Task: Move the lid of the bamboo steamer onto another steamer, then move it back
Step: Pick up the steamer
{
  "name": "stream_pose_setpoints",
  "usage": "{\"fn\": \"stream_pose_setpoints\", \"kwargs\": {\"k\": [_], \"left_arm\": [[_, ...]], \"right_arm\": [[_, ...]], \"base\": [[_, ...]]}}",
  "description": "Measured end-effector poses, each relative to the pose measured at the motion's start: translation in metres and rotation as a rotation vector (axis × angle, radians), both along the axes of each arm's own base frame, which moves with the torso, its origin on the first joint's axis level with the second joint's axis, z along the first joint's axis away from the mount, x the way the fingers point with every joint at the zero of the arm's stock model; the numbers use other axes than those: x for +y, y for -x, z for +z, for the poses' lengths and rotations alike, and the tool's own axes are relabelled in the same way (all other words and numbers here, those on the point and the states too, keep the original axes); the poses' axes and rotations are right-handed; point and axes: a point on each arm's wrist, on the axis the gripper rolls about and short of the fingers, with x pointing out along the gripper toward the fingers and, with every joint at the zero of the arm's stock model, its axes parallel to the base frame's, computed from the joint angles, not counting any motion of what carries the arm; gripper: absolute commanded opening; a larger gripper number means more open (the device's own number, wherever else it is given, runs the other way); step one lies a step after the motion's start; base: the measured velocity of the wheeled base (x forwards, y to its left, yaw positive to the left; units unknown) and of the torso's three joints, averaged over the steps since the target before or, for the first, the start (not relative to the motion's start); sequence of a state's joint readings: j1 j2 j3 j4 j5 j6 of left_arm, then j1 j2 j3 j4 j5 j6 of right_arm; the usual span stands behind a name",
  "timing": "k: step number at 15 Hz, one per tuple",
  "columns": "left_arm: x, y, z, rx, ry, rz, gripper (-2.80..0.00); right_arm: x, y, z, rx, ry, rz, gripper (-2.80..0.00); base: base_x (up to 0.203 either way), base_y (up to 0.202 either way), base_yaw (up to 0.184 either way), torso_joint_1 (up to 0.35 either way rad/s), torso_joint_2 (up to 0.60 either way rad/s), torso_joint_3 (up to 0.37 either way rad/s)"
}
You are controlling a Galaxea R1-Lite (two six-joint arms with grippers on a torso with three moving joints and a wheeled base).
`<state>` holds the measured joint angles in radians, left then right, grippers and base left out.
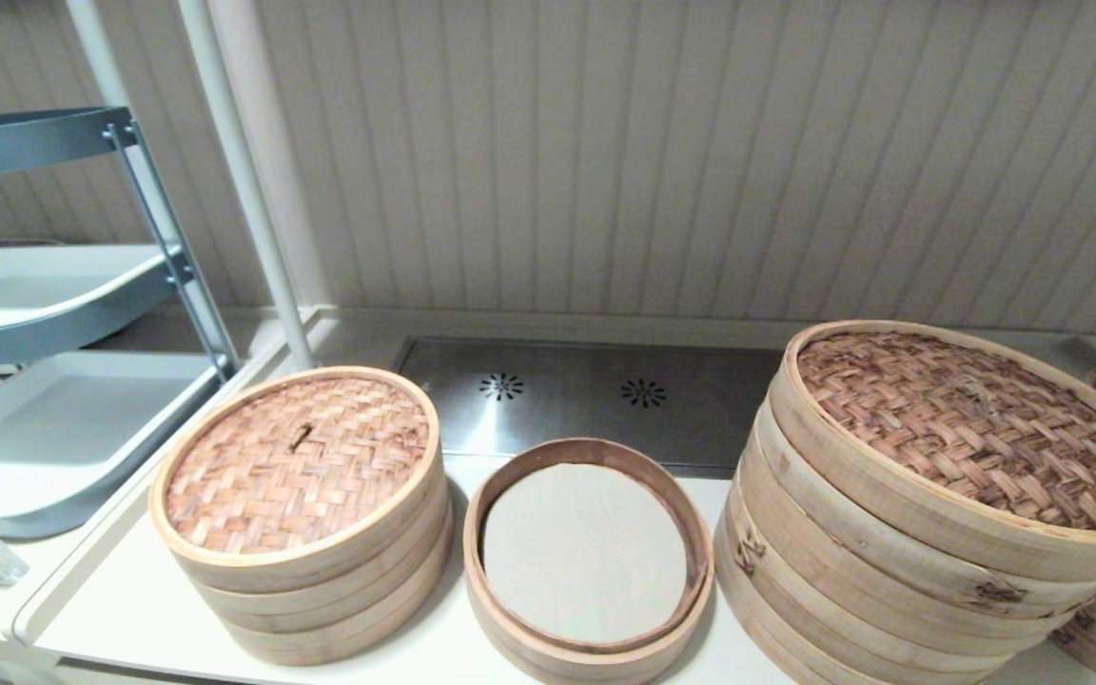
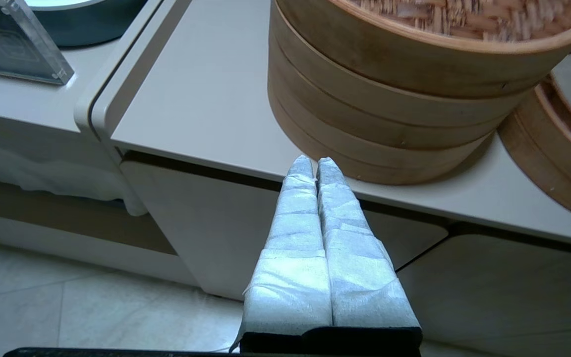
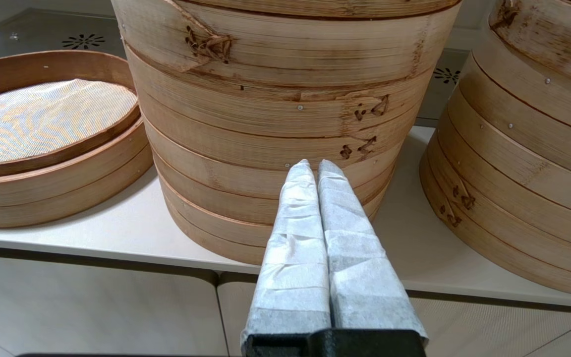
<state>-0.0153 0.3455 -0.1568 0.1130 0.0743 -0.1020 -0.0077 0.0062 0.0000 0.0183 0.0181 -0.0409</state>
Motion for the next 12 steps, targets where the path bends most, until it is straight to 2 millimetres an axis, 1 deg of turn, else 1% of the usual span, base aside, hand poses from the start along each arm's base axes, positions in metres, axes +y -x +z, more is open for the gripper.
{"fn": "stream_pose_setpoints", "kwargs": {"k": [2, 4, 10, 12], "left_arm": [[0.000, 0.006, -0.016, -0.003, -0.036, -0.010, -2.80], [0.000, 0.011, -0.025, -0.025, -0.051, -0.028, -2.80], [-0.001, 0.025, -0.031, -0.201, -0.085, -0.096, -2.80], [-0.002, 0.027, -0.032, -0.232, -0.087, -0.097, -2.80]], "right_arm": [[0.000, 0.000, 0.000, 0.000, 0.000, 0.000, -2.80], [0.000, 0.000, 0.000, 0.000, 0.000, 0.000, -2.80], [0.000, 0.000, 0.000, 0.000, 0.000, 0.000, -2.80], [0.000, 0.000, 0.000, 0.000, 0.000, 0.000, -2.80]], "base": [[0.000, 0.000, 0.000, 0.000, 0.00, 0.000], [0.000, 0.000, 0.000, 0.000, 0.00, 0.000], [0.000, 0.000, 0.000, 0.000, 0.00, 0.000], [0.000, 0.000, 0.000, 0.000, 0.00, 0.000]]}}
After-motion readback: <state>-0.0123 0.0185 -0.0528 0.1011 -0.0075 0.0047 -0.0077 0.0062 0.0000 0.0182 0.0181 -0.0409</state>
